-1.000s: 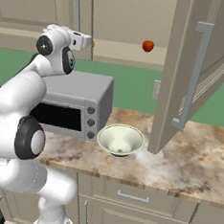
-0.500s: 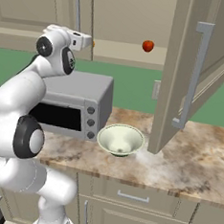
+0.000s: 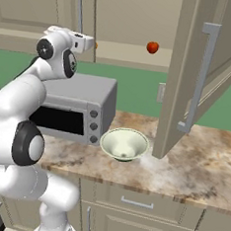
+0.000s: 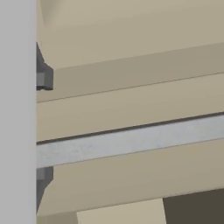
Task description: Open the cabinet. Pick the mango and apple from the cabinet and place them into the bowl. Then close the cabinet.
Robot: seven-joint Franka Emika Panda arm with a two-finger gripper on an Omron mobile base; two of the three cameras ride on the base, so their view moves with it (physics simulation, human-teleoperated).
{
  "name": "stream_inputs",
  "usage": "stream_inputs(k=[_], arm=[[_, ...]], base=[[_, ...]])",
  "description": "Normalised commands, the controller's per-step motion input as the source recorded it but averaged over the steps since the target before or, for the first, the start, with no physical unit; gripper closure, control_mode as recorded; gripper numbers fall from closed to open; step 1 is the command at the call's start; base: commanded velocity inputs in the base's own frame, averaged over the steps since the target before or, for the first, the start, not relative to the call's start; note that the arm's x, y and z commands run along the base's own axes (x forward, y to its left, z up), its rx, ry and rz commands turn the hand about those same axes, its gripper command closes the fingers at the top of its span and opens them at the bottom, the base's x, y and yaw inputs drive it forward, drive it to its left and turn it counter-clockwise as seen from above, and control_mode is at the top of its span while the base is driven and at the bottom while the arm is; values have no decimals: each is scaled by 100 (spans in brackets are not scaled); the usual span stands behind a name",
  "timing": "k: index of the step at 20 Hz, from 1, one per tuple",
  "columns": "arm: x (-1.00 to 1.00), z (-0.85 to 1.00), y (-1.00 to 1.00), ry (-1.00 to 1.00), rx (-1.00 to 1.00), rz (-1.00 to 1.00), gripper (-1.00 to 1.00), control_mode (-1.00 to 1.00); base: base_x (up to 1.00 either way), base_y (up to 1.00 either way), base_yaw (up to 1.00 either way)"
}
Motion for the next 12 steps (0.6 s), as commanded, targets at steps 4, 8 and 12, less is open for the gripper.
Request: stream_inputs(k=[4,8,12], arm=[[-12,9,1,0,0,0,100,-100],[-54,5,36,0,0,-2,100,-100],[-56,3,77,0,0,-1,100,-100]], base=[[0,0,0],[0,0,0],[0,0,0]])
